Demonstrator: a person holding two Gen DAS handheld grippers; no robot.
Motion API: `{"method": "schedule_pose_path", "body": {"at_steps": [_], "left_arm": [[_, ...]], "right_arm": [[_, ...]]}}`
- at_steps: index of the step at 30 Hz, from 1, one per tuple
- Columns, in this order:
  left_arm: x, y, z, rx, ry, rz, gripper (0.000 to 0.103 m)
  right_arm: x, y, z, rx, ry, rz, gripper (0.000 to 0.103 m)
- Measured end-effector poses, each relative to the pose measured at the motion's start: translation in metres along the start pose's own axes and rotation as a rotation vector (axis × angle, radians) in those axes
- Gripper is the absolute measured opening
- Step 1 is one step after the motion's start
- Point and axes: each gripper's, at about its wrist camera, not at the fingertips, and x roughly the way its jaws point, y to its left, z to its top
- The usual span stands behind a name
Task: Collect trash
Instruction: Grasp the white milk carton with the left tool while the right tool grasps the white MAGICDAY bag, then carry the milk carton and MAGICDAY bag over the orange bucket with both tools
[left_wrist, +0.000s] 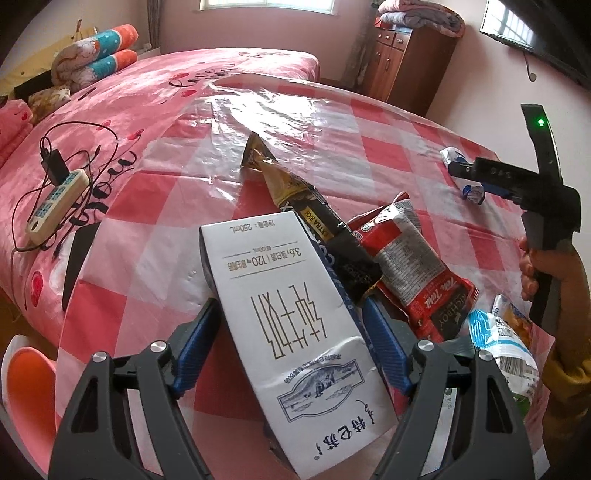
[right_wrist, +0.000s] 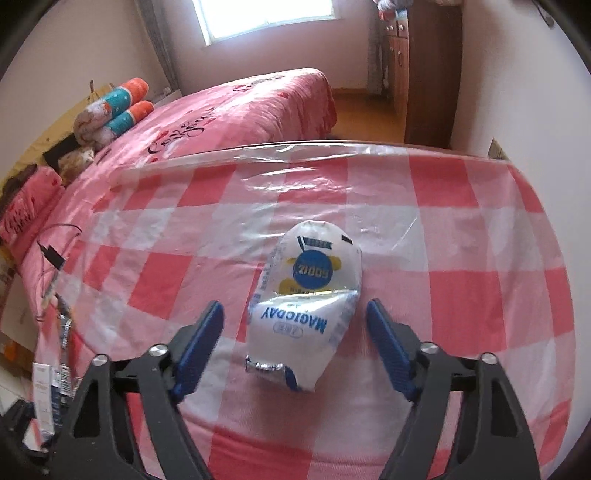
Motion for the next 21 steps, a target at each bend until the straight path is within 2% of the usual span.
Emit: {"method": "schedule_pose_path", "body": {"at_steps": [2,10,21], "left_arm": [[0.0,0.001,0.0,-0.001,-0.003,-0.001,0.077],[-0.003,0.004,-0.001,-0.009,-0.016,-0.01,0.073],[-0.012,0.017,-0.007,-0.038,-0.04,-0.063,0.067]], "right_arm": [[0.001,0.004,-0.001,-0.026,-0.01,-0.029,0.062],[-0.003,0.011,-0.009,-0.074,-0.027,-0.058,0.061],[-0.034,0.012,-0.023,-0.04,-0.065,-0.026,0.061]]}}
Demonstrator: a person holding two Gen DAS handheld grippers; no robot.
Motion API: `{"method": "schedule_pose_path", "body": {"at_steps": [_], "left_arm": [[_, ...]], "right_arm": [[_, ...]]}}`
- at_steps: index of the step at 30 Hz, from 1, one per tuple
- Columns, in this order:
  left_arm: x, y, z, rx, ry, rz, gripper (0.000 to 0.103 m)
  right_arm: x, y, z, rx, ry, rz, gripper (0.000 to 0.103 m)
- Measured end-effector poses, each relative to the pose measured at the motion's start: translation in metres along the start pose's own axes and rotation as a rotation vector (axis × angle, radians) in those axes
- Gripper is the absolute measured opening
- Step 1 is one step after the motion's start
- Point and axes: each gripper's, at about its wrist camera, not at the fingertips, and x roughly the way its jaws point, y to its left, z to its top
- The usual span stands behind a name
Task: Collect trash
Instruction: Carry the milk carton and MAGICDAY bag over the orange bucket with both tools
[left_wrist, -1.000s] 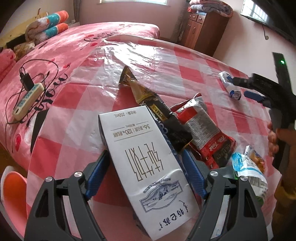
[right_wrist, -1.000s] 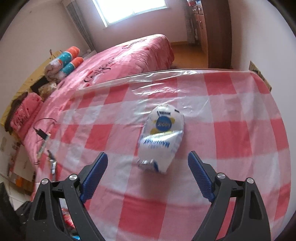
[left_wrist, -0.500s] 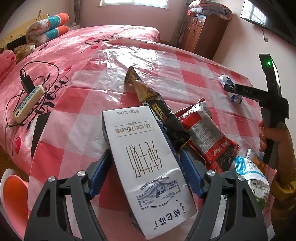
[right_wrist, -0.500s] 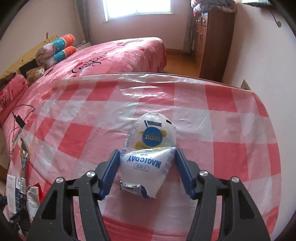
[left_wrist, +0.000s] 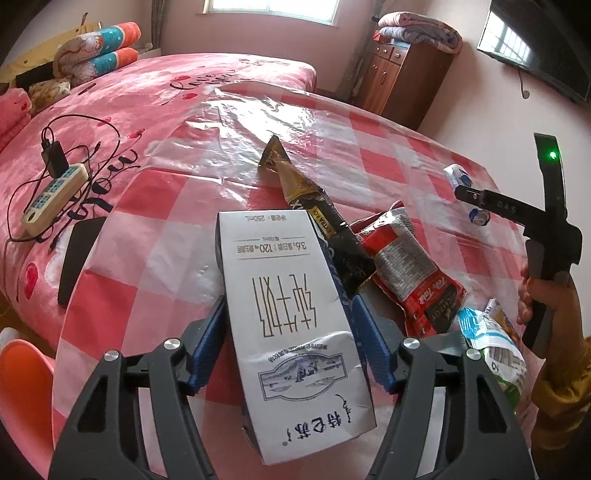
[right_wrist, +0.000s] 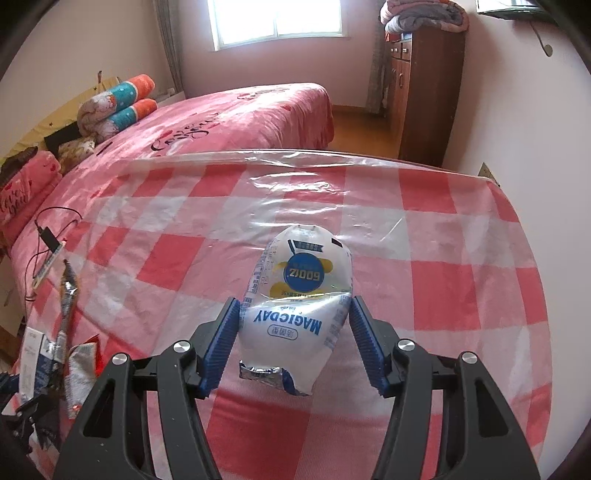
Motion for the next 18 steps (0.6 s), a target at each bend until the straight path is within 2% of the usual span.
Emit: {"method": "schedule_pose_path", "body": {"at_steps": [7,18], "left_arm": [[-0.008,0.011,-0.007,-0.026,-0.005,-0.026,0.067],[-0.029,0.024,-0.017,-0.035,-0.04,-0.049,0.067]], "right_arm": [[-0.031,0.005,-0.008,0.027,-0.04,0.038,0.061],[-0.078,0.026,-0.027,0.062,-0.075,0.161,0.061]]}}
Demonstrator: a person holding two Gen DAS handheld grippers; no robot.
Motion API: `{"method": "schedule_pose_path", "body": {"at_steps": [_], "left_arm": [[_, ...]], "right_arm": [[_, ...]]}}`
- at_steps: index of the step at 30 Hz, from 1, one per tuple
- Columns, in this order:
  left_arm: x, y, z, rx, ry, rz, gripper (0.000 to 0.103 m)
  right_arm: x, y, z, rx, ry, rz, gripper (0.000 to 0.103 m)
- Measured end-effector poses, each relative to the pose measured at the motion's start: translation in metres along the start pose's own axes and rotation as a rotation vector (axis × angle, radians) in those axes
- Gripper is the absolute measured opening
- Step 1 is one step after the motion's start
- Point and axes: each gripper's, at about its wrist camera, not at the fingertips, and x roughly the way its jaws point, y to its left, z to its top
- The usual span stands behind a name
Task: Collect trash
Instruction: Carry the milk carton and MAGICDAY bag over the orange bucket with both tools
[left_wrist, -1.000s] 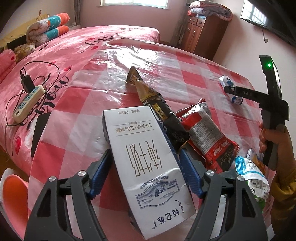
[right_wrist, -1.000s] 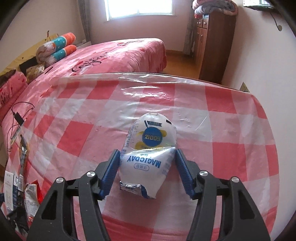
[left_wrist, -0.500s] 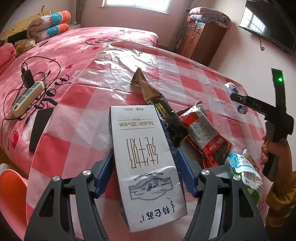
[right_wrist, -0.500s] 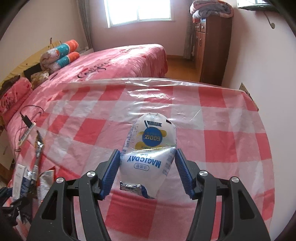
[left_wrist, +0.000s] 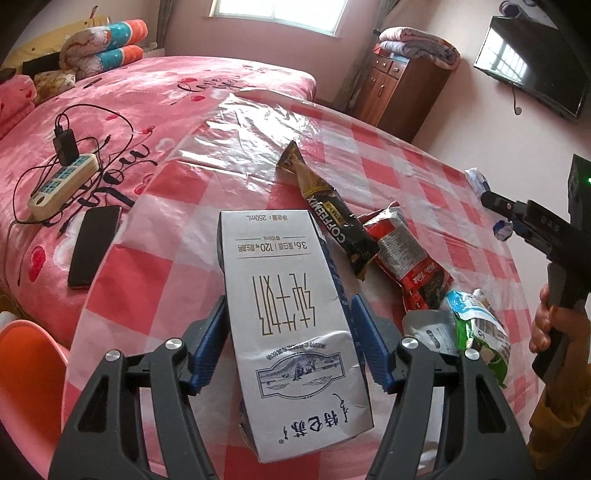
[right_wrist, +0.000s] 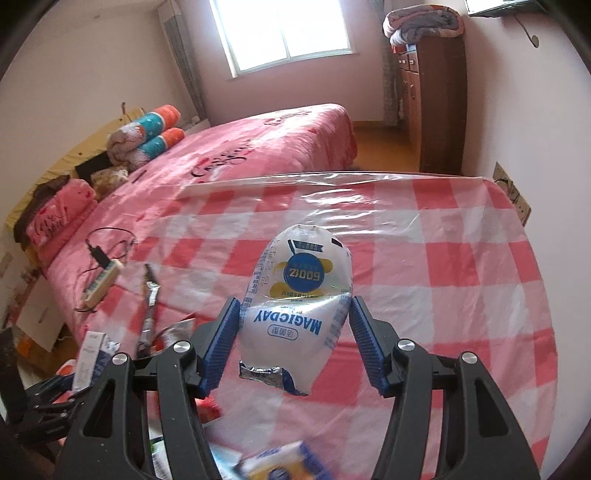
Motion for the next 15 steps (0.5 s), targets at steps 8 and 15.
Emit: {"method": "schedule_pose_path", "body": {"at_steps": [8,15], "left_arm": [[-0.018,0.01,-0.006,-0.008,-0.03,-0.021,0.067],[-0.032,0.019,-0.012,-0.018,-0.049,-0.032,0.067]], "right_arm": [[-0.023,0.039,-0.02,-0.038,-0.001,0.084,0.061],[-0.034,0.074,-0.037,-0.085,0.014,0.142,0.061]]}}
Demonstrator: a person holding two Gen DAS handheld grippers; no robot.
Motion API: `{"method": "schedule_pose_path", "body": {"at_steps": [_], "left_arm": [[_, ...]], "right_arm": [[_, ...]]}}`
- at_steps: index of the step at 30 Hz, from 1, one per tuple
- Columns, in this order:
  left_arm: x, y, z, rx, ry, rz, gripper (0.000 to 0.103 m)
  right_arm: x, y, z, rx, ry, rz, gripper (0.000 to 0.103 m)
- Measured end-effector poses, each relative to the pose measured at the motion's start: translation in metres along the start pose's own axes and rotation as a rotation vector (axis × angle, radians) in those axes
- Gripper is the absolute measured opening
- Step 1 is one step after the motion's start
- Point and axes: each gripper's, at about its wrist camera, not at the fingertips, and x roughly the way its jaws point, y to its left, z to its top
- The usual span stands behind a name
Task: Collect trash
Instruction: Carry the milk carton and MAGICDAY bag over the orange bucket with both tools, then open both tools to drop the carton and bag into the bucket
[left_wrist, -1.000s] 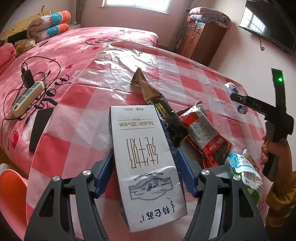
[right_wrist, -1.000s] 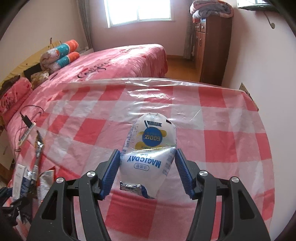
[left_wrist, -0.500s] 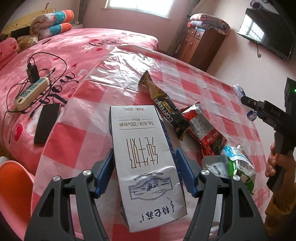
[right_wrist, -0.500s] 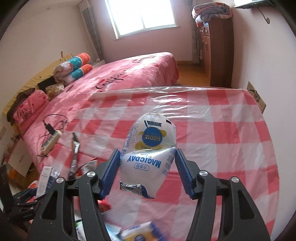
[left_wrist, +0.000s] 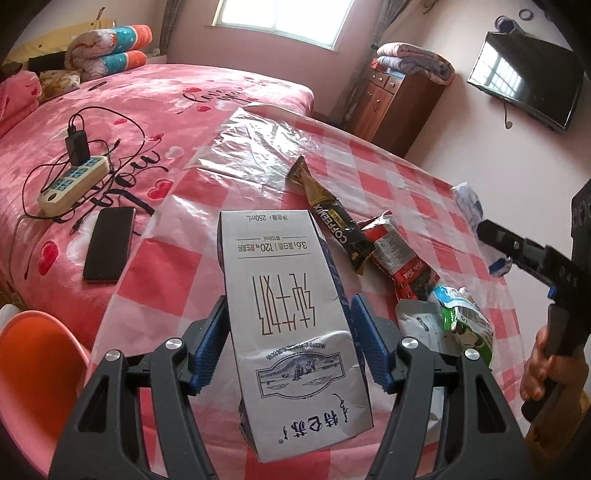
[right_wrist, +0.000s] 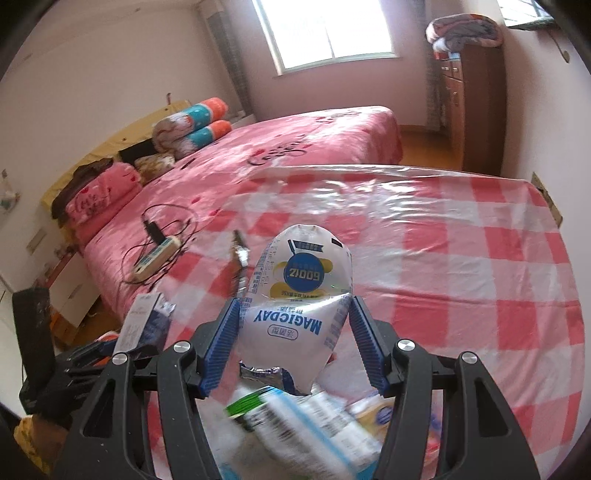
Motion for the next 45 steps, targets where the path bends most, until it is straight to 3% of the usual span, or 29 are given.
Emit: {"method": "schedule_pose_path", "body": {"at_steps": [17,33,45], "left_arm": [[-0.043,0.043,-0.012,-0.047,-0.059,0.018,0.067],[-0.086,0.151,-0.043,-0.202,-0.067,0.192,0.067],[-0.095,0.226,-0.08,-0.34,-0.031,0.294,0.067]], "right_arm": [[0.012,0.087,-0.023,-0.113,0.068,0.144,0.061],[0.053,0.21,-0.054,-0.283,0.213,0.35,0.061],[0.089,0.29,-0.079,-0.411,0.302,0.437,0.061]]}}
